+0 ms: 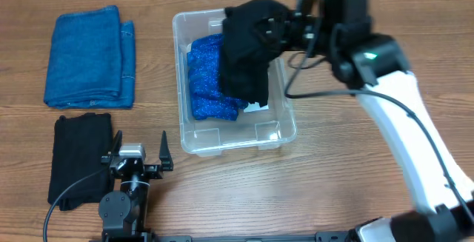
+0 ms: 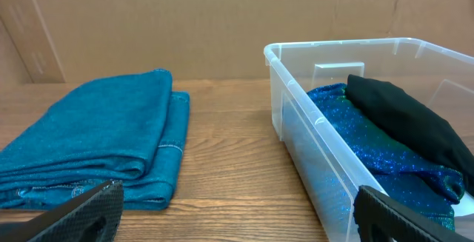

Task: Pack container
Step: 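Lower the black cloth into the bin over the blue cloth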

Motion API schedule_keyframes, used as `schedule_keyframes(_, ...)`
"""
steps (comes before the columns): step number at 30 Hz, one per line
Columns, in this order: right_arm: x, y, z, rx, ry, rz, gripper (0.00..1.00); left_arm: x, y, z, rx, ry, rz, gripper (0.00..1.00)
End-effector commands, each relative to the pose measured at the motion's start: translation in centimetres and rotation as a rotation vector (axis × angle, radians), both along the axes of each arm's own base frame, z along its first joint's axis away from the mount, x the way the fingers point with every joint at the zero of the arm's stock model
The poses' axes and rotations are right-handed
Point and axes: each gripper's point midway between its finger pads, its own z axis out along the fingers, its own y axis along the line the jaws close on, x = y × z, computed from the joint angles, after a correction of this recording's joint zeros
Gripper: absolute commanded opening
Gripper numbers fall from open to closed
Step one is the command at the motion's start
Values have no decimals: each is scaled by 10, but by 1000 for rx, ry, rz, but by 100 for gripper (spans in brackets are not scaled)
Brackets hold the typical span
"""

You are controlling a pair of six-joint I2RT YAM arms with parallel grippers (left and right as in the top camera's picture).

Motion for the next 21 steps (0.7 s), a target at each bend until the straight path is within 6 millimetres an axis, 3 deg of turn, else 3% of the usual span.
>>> schedule_keyframes(1,25,16,-26,-38,-5,-8,4,0,1,0,19,-4,4,100)
schedule_keyframes(5,46,25,-59,-82,-24,24,4,0,1,0,18,-4,4,100)
schedule_keyframes(13,61,31,-114,-149,31,54,4,0,1,0,19,-4,4,100)
schedule_keyframes(18,77,16,-161,-275,72,-20,24,0,1,0,19,-4,4,100)
schedule_keyframes(20,82,6,-177,-337,85,-57,40,0,1,0,19,-4,4,100)
schedule_keyframes(21,82,4,-184,-364,81,-47,43,0,1,0,19,-4,4,100)
